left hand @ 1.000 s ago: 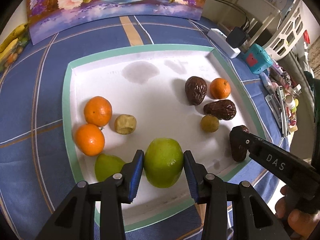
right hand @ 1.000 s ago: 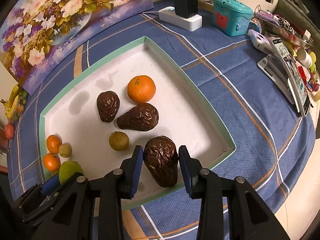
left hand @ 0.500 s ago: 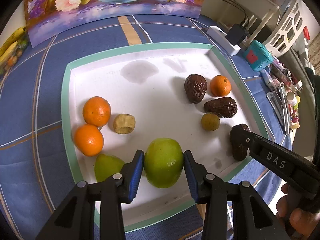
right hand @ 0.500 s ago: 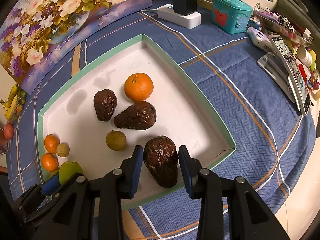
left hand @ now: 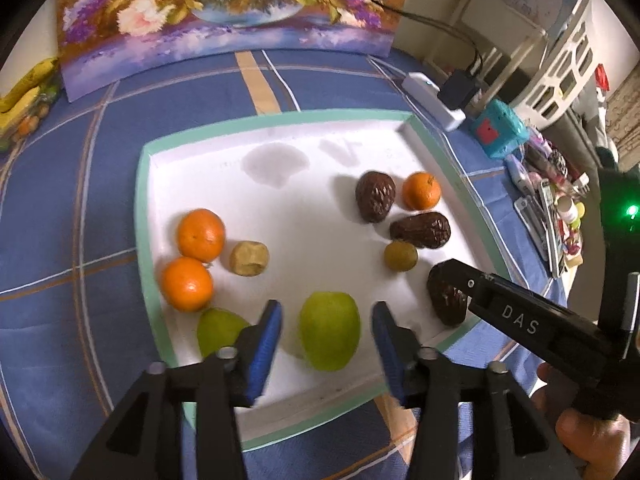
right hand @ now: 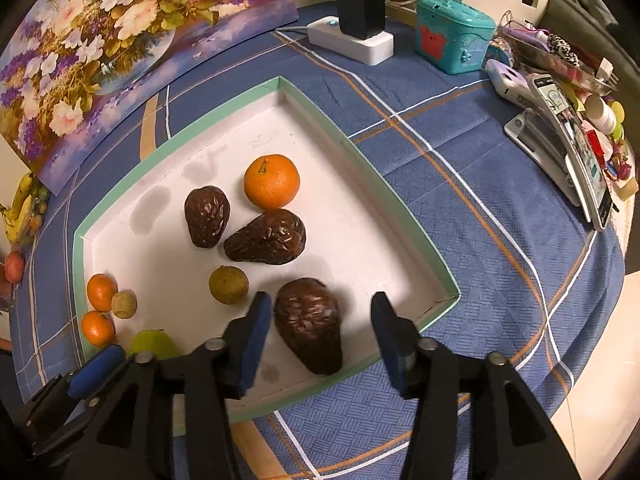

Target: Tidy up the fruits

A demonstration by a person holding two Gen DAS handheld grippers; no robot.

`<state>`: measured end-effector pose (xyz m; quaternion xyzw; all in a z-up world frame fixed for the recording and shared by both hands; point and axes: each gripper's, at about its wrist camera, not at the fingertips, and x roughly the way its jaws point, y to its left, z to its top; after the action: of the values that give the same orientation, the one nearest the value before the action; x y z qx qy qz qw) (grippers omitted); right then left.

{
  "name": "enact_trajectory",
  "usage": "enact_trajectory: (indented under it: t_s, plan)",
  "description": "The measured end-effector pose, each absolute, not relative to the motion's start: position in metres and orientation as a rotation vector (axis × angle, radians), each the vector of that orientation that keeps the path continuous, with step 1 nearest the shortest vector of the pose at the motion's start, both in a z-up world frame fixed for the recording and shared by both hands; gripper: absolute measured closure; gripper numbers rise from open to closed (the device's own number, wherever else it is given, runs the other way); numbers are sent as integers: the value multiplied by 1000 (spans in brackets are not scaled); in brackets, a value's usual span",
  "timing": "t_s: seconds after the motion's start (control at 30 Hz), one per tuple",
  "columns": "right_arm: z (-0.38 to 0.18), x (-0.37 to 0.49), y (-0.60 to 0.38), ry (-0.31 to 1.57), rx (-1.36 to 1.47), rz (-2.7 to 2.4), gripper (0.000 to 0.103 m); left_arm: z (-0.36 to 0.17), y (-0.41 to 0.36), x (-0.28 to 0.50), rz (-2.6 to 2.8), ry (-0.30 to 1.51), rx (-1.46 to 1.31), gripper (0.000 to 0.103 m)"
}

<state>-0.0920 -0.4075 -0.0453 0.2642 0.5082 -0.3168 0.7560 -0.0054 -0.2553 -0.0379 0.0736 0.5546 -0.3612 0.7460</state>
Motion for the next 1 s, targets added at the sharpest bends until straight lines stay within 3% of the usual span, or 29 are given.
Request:
enact_trajectory:
  t_s: [0.03,0.1,0.27,0.4,0.53,0.67,1.0]
  plan:
    - [-45,-92,-408,1104,575,-692,46,-36,-253,-5,-783,1208,157,45]
    - [-43,-93,-406,1097,571,-690,34,-32,-244,0,-757,1196,144,40]
    - [-37,-90,-395,1073,546,-659,28,-21,-212,17,-608,1133,108,24]
    - [-34,-82,-376,1057,520,-596,19,-12,-183,28,-490,1071,100,4]
    - [-30,-77,-355,1041,493,-545,18,-1,-154,29,-441,1034,65,0]
    - [-26,-73,-334,1031,457,-499,7,7,-131,25,-408,1023,43,0]
    - [-11,-76,-296,988,416,-409,7,31,-80,0,-375,939,-36,0]
